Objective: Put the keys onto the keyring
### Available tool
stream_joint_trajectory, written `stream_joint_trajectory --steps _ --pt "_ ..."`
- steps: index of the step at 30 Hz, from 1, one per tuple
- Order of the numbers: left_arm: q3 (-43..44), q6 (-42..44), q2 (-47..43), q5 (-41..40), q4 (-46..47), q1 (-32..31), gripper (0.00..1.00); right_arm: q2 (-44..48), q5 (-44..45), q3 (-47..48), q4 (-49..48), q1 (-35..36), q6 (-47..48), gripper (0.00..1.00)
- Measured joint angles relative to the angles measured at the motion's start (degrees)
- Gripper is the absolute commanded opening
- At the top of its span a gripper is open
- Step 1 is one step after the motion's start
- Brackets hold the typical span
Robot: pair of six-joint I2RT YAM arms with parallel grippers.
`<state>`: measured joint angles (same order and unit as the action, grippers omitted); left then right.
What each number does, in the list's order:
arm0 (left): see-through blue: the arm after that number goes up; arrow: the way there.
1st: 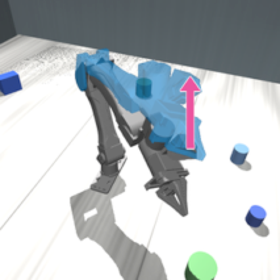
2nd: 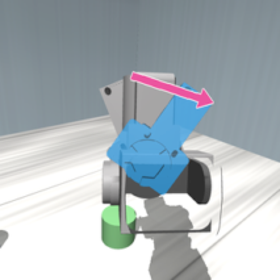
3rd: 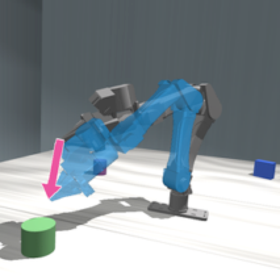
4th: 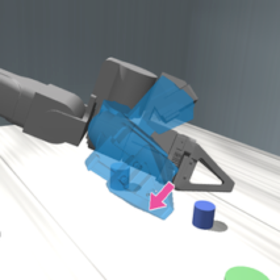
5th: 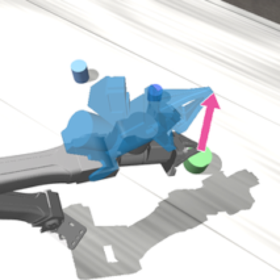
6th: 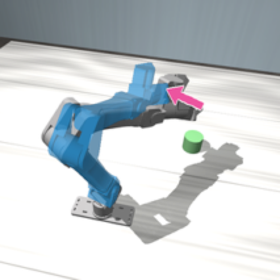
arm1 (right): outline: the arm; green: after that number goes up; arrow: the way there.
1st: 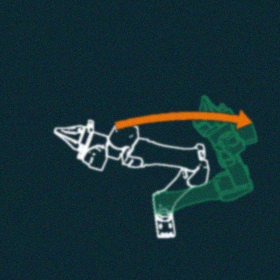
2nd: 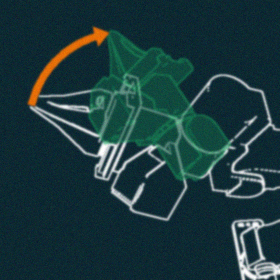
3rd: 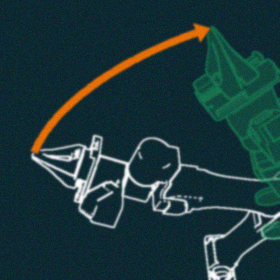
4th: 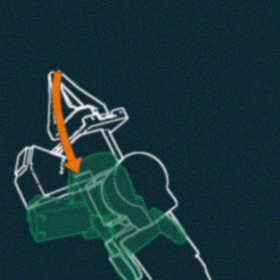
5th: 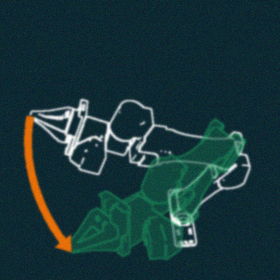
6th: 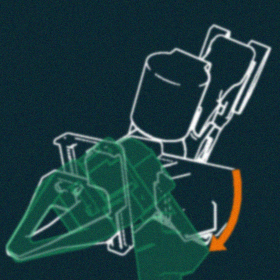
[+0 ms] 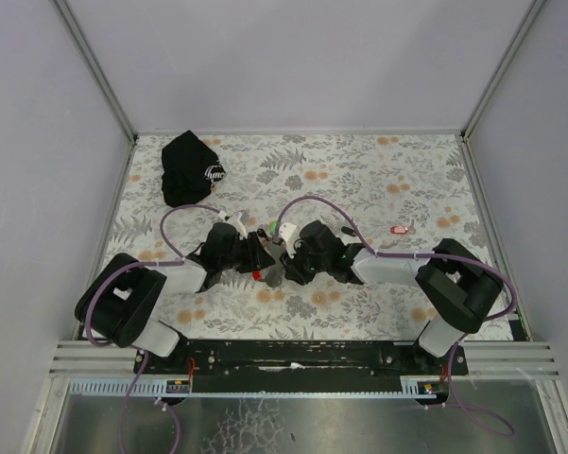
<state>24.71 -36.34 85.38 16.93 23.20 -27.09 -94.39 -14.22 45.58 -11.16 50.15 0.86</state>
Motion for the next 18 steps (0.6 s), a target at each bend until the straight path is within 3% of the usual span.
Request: stream_joint_trajectory --steps 4,18 --pt "0.00 0.02 0.00 0.04 0.00 0.00 0.43 -0.28 0.00 0.76 0.72 0.50 1.62 0.40" --pt "0.35 0.15 0.33 0.28 0.02 0.02 0.44 -5.97 1.27 6.32 1.84 2.34 4.17 0.41"
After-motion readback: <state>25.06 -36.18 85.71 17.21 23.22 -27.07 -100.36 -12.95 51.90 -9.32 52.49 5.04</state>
